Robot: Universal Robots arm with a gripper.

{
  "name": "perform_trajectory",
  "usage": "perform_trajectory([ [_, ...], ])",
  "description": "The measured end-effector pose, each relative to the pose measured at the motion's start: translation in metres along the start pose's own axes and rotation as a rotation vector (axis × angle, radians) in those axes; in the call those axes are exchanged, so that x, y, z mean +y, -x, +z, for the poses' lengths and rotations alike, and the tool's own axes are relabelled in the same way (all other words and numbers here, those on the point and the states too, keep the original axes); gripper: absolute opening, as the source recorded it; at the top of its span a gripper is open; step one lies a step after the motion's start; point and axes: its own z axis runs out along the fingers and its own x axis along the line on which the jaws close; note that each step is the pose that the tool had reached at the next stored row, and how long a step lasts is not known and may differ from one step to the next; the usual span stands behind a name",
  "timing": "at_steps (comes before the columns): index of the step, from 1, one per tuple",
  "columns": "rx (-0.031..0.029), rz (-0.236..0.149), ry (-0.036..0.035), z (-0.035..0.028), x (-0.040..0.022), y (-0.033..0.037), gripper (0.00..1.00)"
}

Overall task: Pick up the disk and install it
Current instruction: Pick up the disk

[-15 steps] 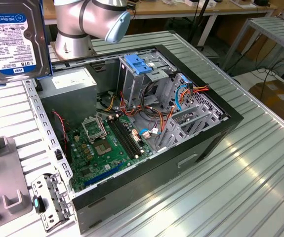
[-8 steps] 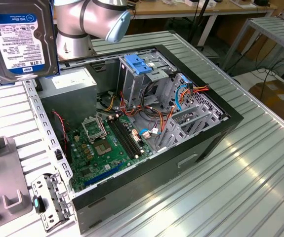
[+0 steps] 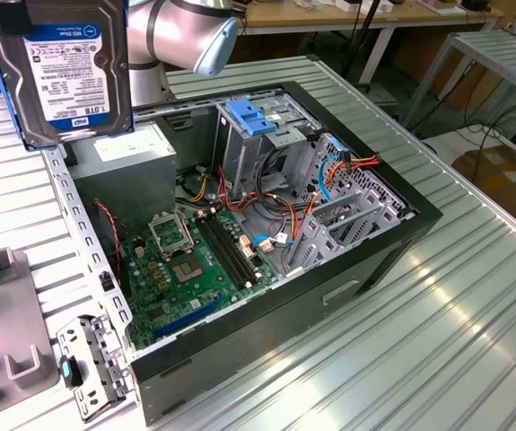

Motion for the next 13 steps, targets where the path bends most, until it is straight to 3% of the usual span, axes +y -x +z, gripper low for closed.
perform_trajectory([
  [4,0.0000,0.000,0.0001,0.0002,-0.0172,0.0002,0.37],
  [13,0.0000,0.000,0.0001,0.0007,-0.0435,0.0006,0.37],
])
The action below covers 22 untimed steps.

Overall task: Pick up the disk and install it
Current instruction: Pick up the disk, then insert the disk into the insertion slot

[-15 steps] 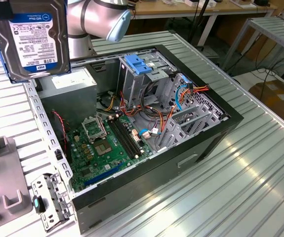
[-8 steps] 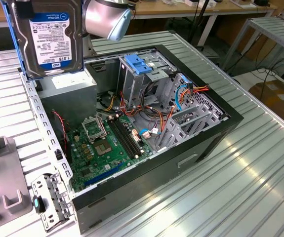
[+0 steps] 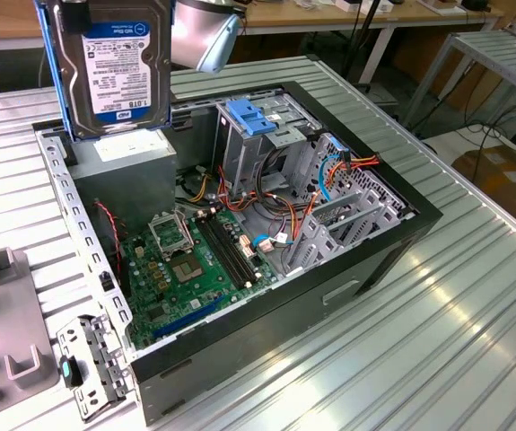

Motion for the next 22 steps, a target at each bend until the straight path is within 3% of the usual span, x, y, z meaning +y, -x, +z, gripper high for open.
perform_trajectory([
  [5,0.0000,0.000,-0.0001,0.0004,-0.0167,0.0004,0.37],
  [6,0.0000,0.000,0.0000,0.0005,-0.0226,0.0005,0.37],
  [12,-0.0001,0.000,-0.0001,0.0010,-0.0391,0.0010,0.37],
  [15,0.0000,0.000,0.0000,0.0013,-0.0514,0.0013,0.37],
  [22,0.0000,0.000,0.0000,0.0013,-0.0544,0.0013,0.37],
])
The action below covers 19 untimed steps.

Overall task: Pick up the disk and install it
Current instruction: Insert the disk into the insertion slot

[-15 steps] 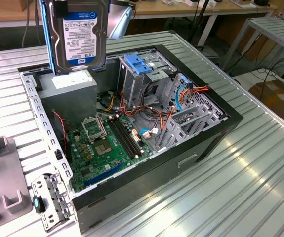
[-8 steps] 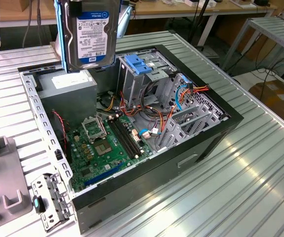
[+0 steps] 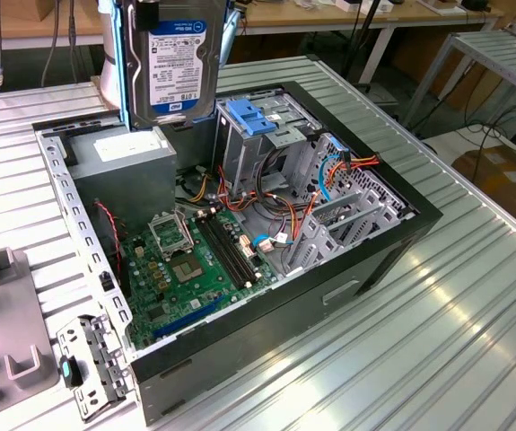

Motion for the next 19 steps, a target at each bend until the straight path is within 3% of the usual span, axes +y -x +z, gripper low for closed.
perform_trajectory([
  [19,0.0000,0.000,0.0000,0.0006,-0.0003,-0.0142,0.37],
])
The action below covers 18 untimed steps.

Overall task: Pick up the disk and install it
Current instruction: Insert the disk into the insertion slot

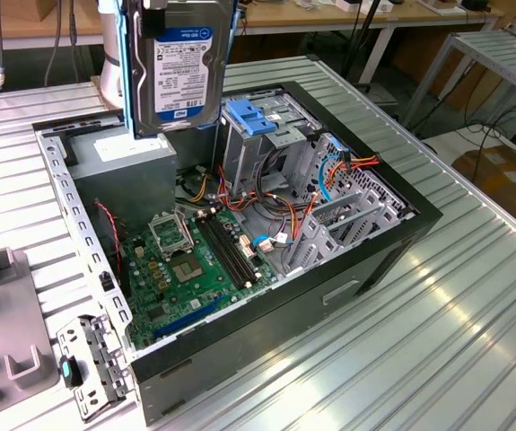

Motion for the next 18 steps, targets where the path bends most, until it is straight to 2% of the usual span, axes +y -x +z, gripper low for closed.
perform_trajectory([
  [6,0.0001,0.000,0.0001,0.0003,-0.0003,-0.0091,0.37],
  [18,0.0000,0.000,0.0000,0.0009,-0.0006,-0.0208,0.37],
])
